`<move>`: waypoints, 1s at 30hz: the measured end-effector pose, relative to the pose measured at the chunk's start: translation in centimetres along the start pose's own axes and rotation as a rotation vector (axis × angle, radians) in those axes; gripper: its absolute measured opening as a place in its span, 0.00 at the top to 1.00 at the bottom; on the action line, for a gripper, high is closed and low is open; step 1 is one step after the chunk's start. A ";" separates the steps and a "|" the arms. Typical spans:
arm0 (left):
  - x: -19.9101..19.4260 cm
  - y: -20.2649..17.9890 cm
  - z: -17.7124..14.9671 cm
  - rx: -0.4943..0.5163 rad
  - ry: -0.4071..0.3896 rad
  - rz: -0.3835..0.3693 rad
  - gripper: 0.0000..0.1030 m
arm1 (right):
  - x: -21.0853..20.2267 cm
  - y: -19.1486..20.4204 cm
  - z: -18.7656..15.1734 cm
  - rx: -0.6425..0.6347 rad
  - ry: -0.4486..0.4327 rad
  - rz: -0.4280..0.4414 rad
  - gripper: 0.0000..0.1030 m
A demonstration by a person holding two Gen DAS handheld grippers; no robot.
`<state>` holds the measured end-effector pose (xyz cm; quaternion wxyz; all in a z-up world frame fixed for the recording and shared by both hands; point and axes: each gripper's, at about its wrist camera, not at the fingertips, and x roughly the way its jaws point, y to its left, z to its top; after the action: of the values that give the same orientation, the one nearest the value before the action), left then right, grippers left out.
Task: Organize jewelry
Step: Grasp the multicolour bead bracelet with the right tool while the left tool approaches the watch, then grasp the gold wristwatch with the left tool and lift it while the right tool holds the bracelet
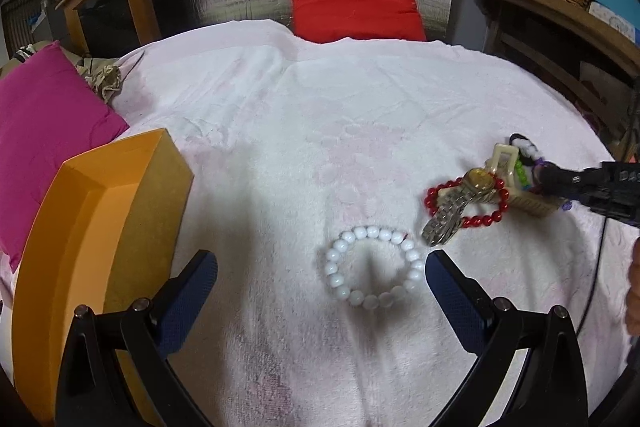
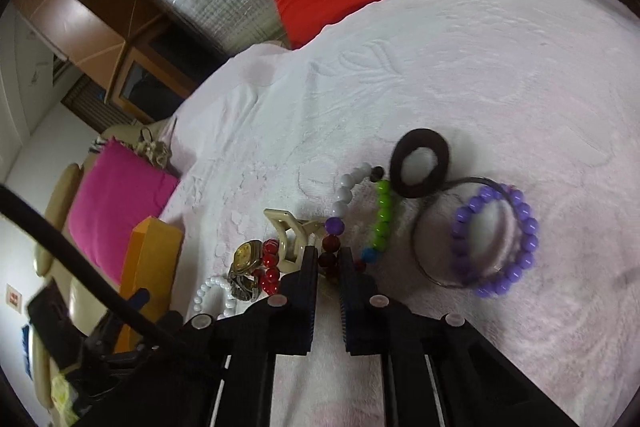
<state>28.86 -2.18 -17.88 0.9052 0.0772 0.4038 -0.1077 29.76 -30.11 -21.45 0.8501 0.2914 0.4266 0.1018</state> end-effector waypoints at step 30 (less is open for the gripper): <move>3.7 -8.0 3.5 0.187 -0.046 -0.267 0.36 | -6.5 -5.2 -0.7 0.271 -0.128 0.185 0.89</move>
<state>31.72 -11.16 -18.72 0.8806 0.1042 0.3779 -0.2661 24.76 -36.79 -20.49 0.8155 0.4472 0.3528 0.1021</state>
